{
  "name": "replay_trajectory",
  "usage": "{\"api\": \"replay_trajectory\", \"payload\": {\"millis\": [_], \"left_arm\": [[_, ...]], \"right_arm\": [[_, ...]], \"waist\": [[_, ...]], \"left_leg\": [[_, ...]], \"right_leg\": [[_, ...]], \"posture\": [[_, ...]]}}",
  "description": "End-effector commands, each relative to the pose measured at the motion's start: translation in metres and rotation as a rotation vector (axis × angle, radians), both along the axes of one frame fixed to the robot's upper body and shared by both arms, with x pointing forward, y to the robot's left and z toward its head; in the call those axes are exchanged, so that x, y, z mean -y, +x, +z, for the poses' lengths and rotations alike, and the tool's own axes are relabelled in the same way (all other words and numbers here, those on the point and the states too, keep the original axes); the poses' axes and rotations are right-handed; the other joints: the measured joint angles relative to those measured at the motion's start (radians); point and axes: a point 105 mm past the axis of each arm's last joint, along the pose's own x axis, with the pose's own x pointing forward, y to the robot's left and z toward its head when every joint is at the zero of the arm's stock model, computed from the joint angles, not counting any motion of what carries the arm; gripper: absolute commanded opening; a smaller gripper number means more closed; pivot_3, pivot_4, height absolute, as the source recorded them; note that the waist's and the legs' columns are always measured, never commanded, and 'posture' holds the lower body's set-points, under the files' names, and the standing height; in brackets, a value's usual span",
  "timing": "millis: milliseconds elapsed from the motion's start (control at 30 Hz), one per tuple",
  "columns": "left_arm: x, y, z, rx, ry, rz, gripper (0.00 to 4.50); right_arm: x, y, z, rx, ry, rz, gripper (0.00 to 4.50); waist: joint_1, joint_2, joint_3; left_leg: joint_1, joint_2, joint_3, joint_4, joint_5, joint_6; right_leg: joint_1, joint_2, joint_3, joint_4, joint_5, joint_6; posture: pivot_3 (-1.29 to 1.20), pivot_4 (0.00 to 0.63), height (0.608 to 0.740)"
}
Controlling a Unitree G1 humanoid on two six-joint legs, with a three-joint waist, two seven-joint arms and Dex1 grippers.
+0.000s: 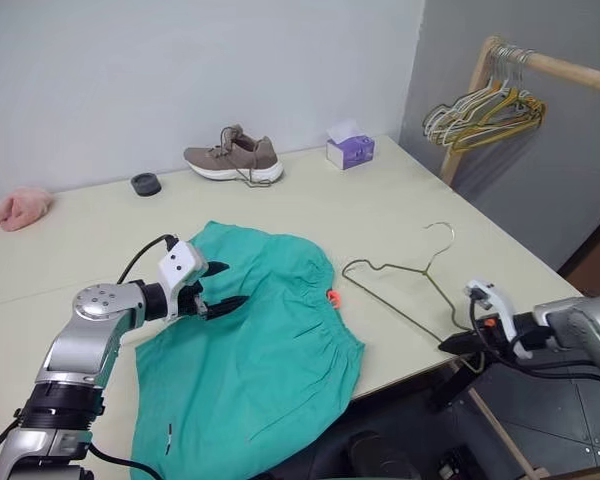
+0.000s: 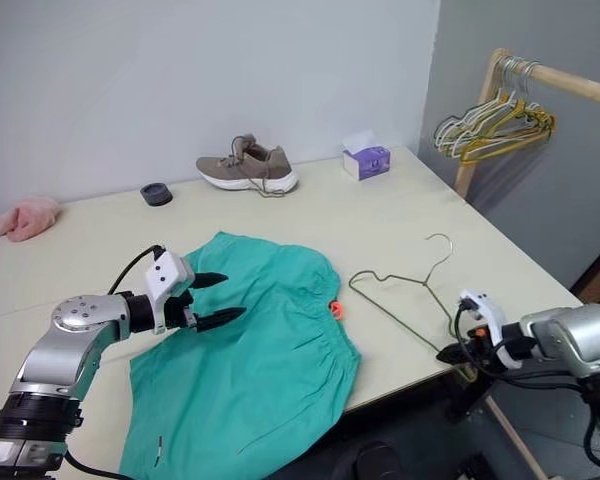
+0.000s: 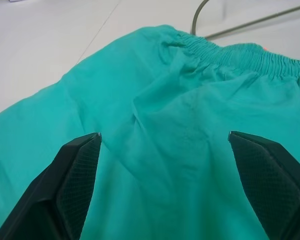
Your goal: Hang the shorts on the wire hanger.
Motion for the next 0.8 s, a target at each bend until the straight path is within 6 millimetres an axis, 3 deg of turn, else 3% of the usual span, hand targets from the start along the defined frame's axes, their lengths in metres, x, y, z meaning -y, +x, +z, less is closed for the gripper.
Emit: {"api": "replay_trajectory", "payload": {"millis": [33, 400, 633, 800], "left_arm": [[0.004, -0.002, 0.017, 0.045, -0.03, -0.026, 4.3], [-0.013, 0.004, 0.018, 0.079, 0.002, 0.07, 4.3], [-0.023, 0.007, 0.02, 0.097, 0.018, 0.107, 4.3], [-0.024, 0.007, 0.019, 0.097, 0.026, 0.105, 4.3]], "right_arm": [[-0.012, 0.003, 0.016, 0.033, 0.038, 0.046, 0.0], [-0.031, -0.016, 0.048, 0.068, 0.129, 0.183, 0.0], [-0.042, -0.021, 0.033, 0.072, 0.09, 0.231, 0.0], [-0.039, -0.011, 0.021, 0.102, 0.02, 0.202, 0.0]], "waist": [[0.001, 0.0, 0.0], [0.004, 0.0, 0.0], [0.003, 0.0, 0.0], [0.005, 0.0, 0.0]], "left_leg": [[0.0, 0.0, 0.0, 0.0, 0.0, 0.0], [0.0, 0.0, -0.001, 0.0, 0.0, 0.0], [0.0, 0.0, -0.001, 0.0, 0.0, 0.0], [0.0, 0.0, 0.0, 0.0, 0.0, 0.0]], "right_leg": [[0.0, 0.0, 0.0, 0.0, 0.0, 0.0], [0.0, 0.0, -0.001, 0.0, 0.0, 0.0], [0.0, 0.0, -0.001, 0.0, 0.0, 0.0], [0.0, 0.0, 0.0, 0.0, 0.0, 0.0]], "posture": [[-0.33, 0.0, 0.74], [-0.33, 0.0, 0.74], [-0.33, 0.0, 0.74], [-0.32, 0.0, 0.74]]}}
